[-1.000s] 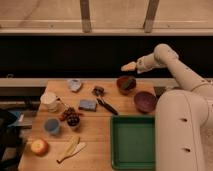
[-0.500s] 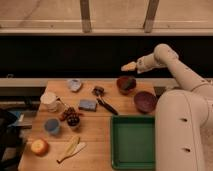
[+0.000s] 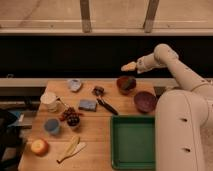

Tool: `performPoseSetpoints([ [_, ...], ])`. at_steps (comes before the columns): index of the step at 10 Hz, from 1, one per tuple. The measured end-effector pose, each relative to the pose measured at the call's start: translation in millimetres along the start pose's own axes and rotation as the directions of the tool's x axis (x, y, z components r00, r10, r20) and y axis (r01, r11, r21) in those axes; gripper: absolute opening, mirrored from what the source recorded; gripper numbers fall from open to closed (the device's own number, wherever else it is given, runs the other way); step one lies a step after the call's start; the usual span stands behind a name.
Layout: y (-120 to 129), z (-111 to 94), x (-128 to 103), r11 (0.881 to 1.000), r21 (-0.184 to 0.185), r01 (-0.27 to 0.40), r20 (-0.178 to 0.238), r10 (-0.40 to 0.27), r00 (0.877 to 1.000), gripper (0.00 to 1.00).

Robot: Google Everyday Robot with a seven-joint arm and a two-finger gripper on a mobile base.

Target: Place fork in paper cup

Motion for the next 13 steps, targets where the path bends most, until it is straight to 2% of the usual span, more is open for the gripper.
performPoseSetpoints([
  [6, 0.8, -0.3, -0.3, 1.0, -0.002, 0.006, -0.003, -0.006, 1.0, 0.79],
  [8, 12.6, 5.7, -3.5, 0.997, -0.015, 0.069, -0.041, -0.07, 0.997, 0.79],
  [9, 28.3, 15.0, -8.5, 0.993, -0.031, 0.114, -0.065, -0.116, 0.991, 0.79],
  [11, 63.1, 36.6, -17.5, 0.977, -0.061, 0.205, -0.118, -0.211, 0.97, 0.79],
  [12, 92.3, 54.0, -19.4, 0.959, -0.092, 0.27, -0.16, -0.282, 0.946, 0.79],
  [13, 110.1, 62.2, -18.4, 0.944, -0.115, 0.31, -0.179, -0.326, 0.928, 0.79],
])
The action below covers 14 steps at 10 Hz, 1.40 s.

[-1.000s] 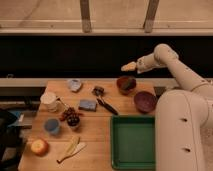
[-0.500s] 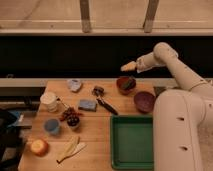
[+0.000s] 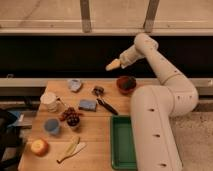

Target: Place fork in paper cup

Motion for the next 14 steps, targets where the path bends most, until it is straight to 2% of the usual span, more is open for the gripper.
performPoseSetpoints([
  [2, 42.8, 15.5, 2.7, 0.994, -0.04, 0.1, -0.05, -0.102, 0.994, 0.79],
  [4, 81.8, 23.9, 19.5, 0.979, -0.068, 0.195, -0.075, -0.199, 0.977, 0.79],
  [5, 97.8, 27.6, 28.7, 0.97, -0.068, 0.235, -0.077, -0.24, 0.968, 0.79],
  [6, 115.7, 32.4, 41.0, 0.961, -0.061, 0.271, -0.062, -0.275, 0.959, 0.79],
  [7, 127.7, 36.1, 49.6, 0.957, -0.049, 0.286, -0.034, -0.288, 0.957, 0.79],
  [9, 140.7, 43.5, 63.4, 0.959, -0.036, 0.282, 0.01, -0.282, 0.959, 0.79],
  [11, 150.6, 48.1, 68.0, 0.959, -0.034, 0.282, 0.031, -0.281, 0.959, 0.79],
  [13, 147.4, 48.3, 66.7, 0.958, -0.042, 0.283, 0.022, -0.282, 0.959, 0.79],
  [14, 146.9, 50.5, 64.2, 0.953, -0.046, 0.299, 0.007, -0.299, 0.954, 0.79],
])
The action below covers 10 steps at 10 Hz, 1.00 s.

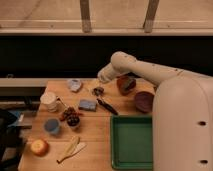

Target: Place fork in paper cup

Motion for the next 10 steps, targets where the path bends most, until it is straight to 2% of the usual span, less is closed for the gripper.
performPoseSetpoints([
  [3, 37.2, 25.5, -13.5, 0.996, -0.044, 0.076, -0.035, -0.077, 0.996, 0.79],
  [6, 89.0, 48.6, -15.6, 0.984, -0.107, 0.141, -0.05, -0.147, 0.988, 0.79],
  [8, 119.2, 67.0, -16.1, 0.975, -0.137, 0.175, -0.031, -0.181, 0.983, 0.79],
  [10, 133.9, 86.7, -23.3, 0.971, -0.155, 0.182, -0.011, -0.185, 0.983, 0.79],
])
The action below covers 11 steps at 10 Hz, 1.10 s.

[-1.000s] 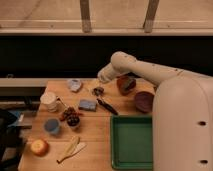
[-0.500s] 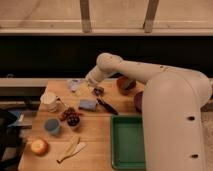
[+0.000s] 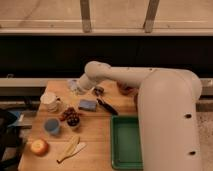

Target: Place fork in paper cup

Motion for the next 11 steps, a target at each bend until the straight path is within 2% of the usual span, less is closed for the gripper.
performPoseSetpoints([
  [3, 11.1, 30.3, -14.9, 0.999, -0.039, 0.005, 0.012, -0.004, 1.0, 0.79],
  [6, 6.5, 49.3, -31.2, 0.999, -0.033, 0.028, 0.027, -0.027, 0.999, 0.79],
  [7, 2.4, 50.5, -33.5, 0.999, -0.029, 0.029, 0.042, -0.028, 0.999, 0.79],
  [11, -1.1, 48.4, -31.2, 0.999, -0.025, 0.026, 0.042, -0.025, 0.999, 0.79],
])
